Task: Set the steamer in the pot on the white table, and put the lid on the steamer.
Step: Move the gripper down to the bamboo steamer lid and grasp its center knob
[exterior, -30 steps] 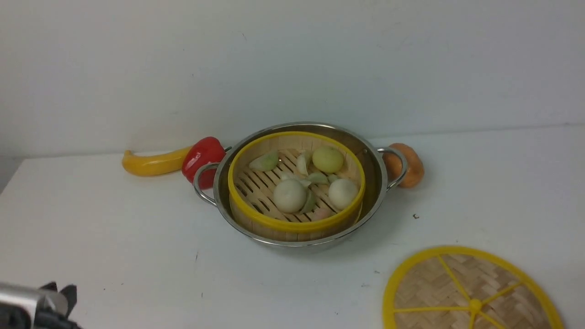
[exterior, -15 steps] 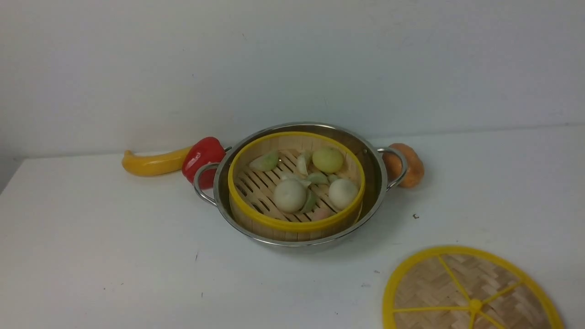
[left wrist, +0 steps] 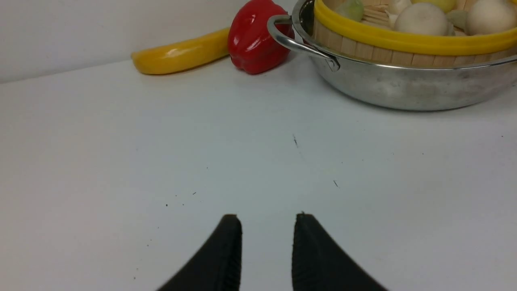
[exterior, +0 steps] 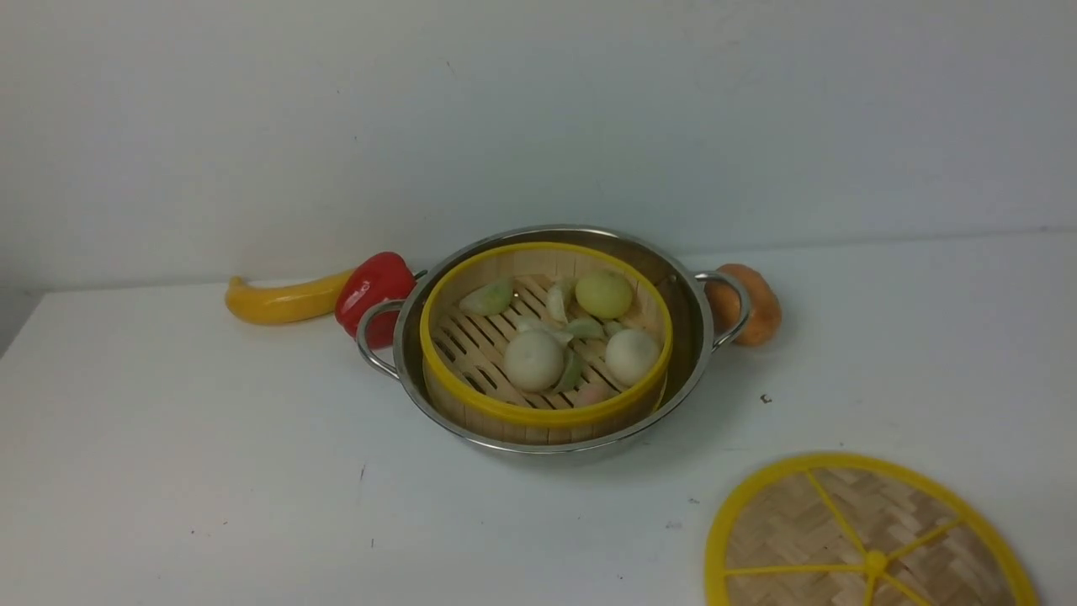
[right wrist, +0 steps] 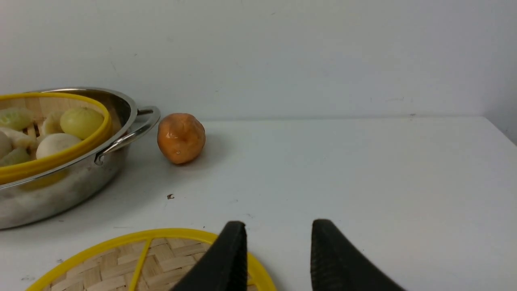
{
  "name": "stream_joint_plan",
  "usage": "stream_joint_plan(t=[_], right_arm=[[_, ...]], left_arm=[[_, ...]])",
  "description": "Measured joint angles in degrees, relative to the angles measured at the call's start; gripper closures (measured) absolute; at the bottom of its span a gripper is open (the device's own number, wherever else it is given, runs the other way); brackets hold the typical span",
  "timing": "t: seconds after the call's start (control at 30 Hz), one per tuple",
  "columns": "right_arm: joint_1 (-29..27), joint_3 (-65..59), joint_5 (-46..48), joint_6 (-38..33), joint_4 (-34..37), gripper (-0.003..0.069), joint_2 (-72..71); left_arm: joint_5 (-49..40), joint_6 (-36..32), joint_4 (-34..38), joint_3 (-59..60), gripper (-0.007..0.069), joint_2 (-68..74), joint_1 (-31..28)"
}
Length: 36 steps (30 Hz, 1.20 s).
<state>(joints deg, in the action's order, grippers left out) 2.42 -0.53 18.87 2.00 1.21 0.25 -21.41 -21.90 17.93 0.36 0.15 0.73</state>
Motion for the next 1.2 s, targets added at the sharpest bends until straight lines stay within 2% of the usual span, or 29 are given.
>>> stream_joint_plan(t=[0.67,0.97,1.07,1.2], right_arm=[[0.0,0.0,0.0,0.0,0.0,0.0416,0.0],[0.0,0.0,-2.89,0.31,-0.76,0.0416,-0.25],[0.0,0.0,-5.74,3.14,1.58,0.0416,-0.25],[0.0,0.19,-15.04,5.78,4.21,0.0416,-0.25]], left_arm=[[0.0,0.0,0.07,0.0,0.0415,0.0,0.0],[0.0,0.0,0.07,0.0,0.0415,0.0,0.0],[0.0,0.0,0.07,0.0,0.0413,0.0,0.0],[0.0,0.0,0.07,0.0,0.0403,0.0,0.0]])
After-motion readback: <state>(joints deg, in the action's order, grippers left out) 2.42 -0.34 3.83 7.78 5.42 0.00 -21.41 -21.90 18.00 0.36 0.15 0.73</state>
